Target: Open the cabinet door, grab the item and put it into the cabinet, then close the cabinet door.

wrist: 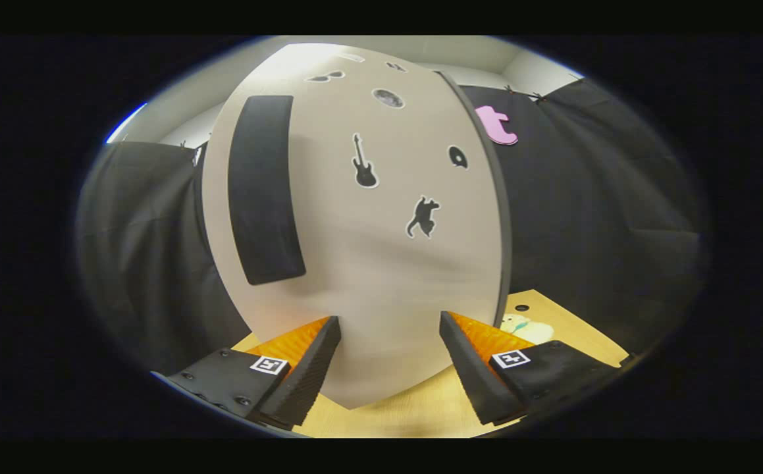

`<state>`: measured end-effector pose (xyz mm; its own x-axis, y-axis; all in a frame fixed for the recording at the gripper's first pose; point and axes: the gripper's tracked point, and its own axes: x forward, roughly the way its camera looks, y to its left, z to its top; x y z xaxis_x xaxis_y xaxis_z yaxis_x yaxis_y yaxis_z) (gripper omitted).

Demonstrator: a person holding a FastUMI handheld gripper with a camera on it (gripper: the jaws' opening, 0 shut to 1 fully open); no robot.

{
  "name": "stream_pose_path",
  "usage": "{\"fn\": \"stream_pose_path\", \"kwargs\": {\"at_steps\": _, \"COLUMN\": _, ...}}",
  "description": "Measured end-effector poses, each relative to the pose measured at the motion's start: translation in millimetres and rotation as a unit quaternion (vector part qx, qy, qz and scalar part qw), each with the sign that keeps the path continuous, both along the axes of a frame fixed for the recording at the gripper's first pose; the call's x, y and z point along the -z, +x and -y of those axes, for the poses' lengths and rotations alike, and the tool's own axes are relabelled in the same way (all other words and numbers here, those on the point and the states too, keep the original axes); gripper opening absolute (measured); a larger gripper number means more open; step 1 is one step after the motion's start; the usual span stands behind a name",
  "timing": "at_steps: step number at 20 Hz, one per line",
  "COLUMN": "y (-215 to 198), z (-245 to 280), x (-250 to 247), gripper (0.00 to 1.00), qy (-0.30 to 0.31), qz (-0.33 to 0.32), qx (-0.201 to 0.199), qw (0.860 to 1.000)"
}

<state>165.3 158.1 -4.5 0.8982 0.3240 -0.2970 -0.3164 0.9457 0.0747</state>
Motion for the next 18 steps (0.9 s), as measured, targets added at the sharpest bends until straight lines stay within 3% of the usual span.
{"fn": "stream_pose_path", "kwargs": {"at_steps": 7, "y": 51.6, "z": -57.8, "x": 32.4, "gripper": 0.96, "qy": -0.026, "qz": 0.004, "qx": 0.025, "qw": 0.999}}
{"fn": "stream_pose_path", "kwargs": {"at_steps": 18, "y": 70.8, "z": -83.0, "x": 35.5, "gripper": 0.94, "qy": -0.074, "qz": 0.036, "qx": 0.080, "qw": 0.993}}
